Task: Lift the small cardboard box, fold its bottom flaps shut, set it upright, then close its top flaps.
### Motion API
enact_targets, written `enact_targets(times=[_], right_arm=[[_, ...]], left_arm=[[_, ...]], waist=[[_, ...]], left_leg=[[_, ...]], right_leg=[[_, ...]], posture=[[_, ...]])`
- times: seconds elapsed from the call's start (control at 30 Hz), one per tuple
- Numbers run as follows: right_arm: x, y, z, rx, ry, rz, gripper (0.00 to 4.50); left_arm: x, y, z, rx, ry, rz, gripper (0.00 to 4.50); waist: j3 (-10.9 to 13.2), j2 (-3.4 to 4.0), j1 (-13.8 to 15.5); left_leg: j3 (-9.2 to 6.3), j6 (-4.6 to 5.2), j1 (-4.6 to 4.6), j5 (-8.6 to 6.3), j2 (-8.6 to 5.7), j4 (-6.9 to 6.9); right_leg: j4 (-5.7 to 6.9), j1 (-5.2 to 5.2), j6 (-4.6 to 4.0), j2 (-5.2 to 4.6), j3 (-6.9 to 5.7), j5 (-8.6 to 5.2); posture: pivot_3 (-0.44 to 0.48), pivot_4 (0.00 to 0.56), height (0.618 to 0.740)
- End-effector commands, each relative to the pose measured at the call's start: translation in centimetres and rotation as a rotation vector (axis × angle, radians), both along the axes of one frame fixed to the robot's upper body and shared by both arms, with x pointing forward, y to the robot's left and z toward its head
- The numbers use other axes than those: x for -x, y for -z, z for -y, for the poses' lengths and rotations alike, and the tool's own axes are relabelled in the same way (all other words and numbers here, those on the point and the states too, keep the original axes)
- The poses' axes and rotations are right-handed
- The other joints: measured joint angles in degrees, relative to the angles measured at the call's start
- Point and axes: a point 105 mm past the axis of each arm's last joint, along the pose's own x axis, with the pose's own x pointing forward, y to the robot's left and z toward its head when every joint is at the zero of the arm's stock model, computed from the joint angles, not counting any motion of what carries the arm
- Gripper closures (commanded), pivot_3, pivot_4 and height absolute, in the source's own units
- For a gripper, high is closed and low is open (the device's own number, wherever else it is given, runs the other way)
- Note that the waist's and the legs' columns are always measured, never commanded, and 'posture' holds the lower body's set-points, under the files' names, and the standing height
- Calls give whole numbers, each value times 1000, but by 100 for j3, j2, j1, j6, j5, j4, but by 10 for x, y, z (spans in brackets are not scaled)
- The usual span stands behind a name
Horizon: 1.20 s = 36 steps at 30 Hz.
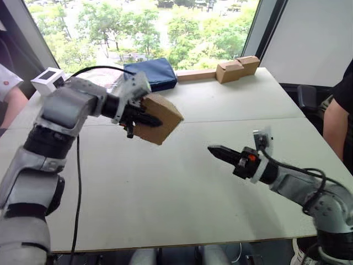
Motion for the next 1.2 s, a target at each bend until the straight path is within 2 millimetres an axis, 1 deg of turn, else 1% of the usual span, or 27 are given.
enact_targets(times=[0.03,0.07,0.1,0.17,0.27,0.33,0.5,0.7,0.8,0.83,0.87,0.9,0.93,0.97,1.07,1.2], right_arm=[[18,5,-3,264,-119,96,4466],[23,8,-4,312,-140,103,4466],[26,10,-6,337,-154,107,4466],[30,14,-10,402,-176,141,4466],[28,30,-15,535,-158,227,4466],[28,36,-18,548,-145,243,4466],[26,38,-24,504,-93,255,4466],[19,46,-23,501,-65,248,4466],[15,47,-21,506,-59,253,4500],[14,47,-21,508,-59,256,4500],[13,46,-21,508,-61,258,4500],[13,45,-21,508,-62,260,4500],[13,45,-21,508,-63,261,4500],[12,44,-21,507,-65,262,4500],[9,39,-21,476,-69,255,4500],[9,20,-28,308,-72,225,4500]], left_arm=[[12,3,9,-239,135,21,4500],[16,4,16,-269,171,10,4500],[18,6,20,-289,189,2,4500],[21,15,22,-338,214,-5,4500],[18,31,37,-399,231,17,4500],[17,36,44,-407,228,17,4500],[16,48,51,-414,171,-7,4500],[20,53,57,-419,131,-43,4500],[21,53,60,-412,116,-52,3768],[22,53,60,-410,109,-59,3298],[22,52,60,-403,100,-66,3001],[23,51,60,-396,91,-76,2548],[24,51,60,-391,84,-81,2329],[24,46,61,-375,79,-83,1835],[24,22,67,-295,64,-101,1835],[27,-22,73,-105,49,-168,1835]], waist=[[2,1,16],[6,-6,29],[13,-18,37],[14,-19,38],[14,-19,37],[15,-19,44],[15,-19,41],[14,-18,42],[14,-18,51],[14,-18,50],[14,-18,46],[14,-18,45],[14,-18,44],[14,-18,44],[14,-18,44],[14,-19,47]], left_leg=[[0,5,-1,-3,5,4],[-3,5,-4,-3,5,3],[-5,5,-5,-3,11,6],[-10,6,-13,-4,23,21],[-10,22,-16,-13,24,45],[-12,28,-26,-16,25,57],[-25,30,-62,-18,20,81],[-28,31,-61,-18,19,81],[-29,30,-61,-17,18,82],[-29,30,-61,-17,18,83],[-29,30,-61,-17,18,83],[-29,30,-61,-17,18,83],[-29,30,-61,-17,18,83],[-30,30,-61,-17,18,83],[-31,30,-61,-17,18,83],[-33,30,-65,-17,18,87]], right_leg=[[0,0,-4,7,1,-3],[0,-2,-3,9,0,-5],[1,-1,-4,17,0,-7],[1,0,-4,26,0,-7],[9,3,-4,26,1,-7],[9,2,-4,26,-1,-7],[11,-16,-2,26,0,-6],[14,-15,-2,27,-2,-6],[15,-15,-2,26,-2,-6],[15,-14,-2,26,-2,-6],[15,-14,-2,26,-2,-6],[15,-14,-2,26,-2,-6],[16,-14,-2,26,-2,-6],[17,-14,-2,27,-2,-6],[18,-14,-2,27,-2,-6],[18,-15,-2,27,-5,-6]], posture=[[0,150,740],[0,150,740],[0,150,740],[0,150,740],[0,150,740],[0,150,740],[0,150,740],[0,150,740],[0,150,740],[0,150,740],[0,150,740],[0,150,740],[0,150,740],[0,150,740],[0,150,740],[0,150,740]])
